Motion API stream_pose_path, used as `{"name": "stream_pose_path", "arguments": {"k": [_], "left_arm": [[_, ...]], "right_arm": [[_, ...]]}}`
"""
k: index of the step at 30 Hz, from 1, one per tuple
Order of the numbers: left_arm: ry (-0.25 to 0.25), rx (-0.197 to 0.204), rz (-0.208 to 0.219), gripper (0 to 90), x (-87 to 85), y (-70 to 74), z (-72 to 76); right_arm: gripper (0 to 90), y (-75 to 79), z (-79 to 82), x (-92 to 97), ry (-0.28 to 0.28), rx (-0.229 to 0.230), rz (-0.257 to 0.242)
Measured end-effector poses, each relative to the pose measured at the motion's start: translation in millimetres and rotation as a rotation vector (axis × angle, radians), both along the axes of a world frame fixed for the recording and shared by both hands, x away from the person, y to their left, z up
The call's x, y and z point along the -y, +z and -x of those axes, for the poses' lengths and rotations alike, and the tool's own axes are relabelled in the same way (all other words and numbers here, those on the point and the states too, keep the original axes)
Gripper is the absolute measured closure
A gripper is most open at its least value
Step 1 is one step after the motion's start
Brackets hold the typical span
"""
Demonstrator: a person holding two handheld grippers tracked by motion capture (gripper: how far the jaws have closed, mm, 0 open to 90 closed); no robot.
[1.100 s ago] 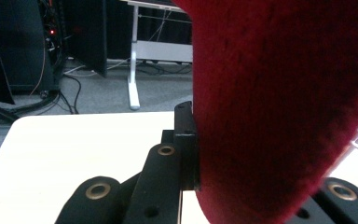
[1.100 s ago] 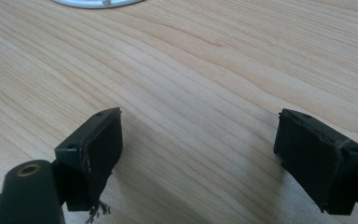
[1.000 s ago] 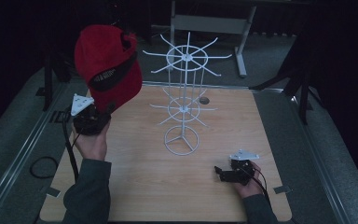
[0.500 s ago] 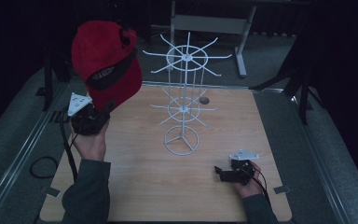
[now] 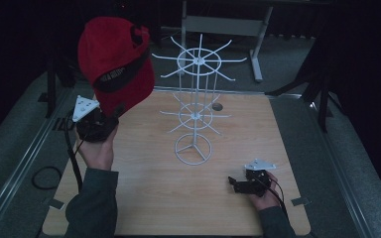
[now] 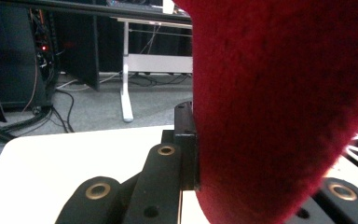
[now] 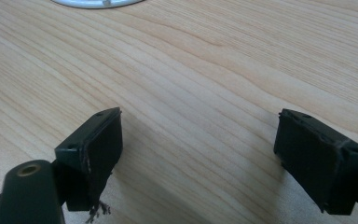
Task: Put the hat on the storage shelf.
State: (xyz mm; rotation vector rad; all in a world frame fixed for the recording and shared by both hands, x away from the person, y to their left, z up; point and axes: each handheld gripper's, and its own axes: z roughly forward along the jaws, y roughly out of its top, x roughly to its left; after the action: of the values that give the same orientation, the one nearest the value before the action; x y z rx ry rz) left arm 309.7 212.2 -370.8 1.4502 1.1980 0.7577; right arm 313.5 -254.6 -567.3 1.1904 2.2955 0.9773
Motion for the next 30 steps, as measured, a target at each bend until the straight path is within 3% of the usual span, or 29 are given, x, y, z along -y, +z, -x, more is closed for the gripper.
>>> {"name": "stream_pose_path", "arguments": {"k": [30], "left_arm": [[-0.063, 0.05, -0.025, 85.6, 13.9, 8.2, 23.2]], "right_arm": [[15.2, 0.1, 0.2, -0.1, -0.002, -0.003, -0.001]]}}
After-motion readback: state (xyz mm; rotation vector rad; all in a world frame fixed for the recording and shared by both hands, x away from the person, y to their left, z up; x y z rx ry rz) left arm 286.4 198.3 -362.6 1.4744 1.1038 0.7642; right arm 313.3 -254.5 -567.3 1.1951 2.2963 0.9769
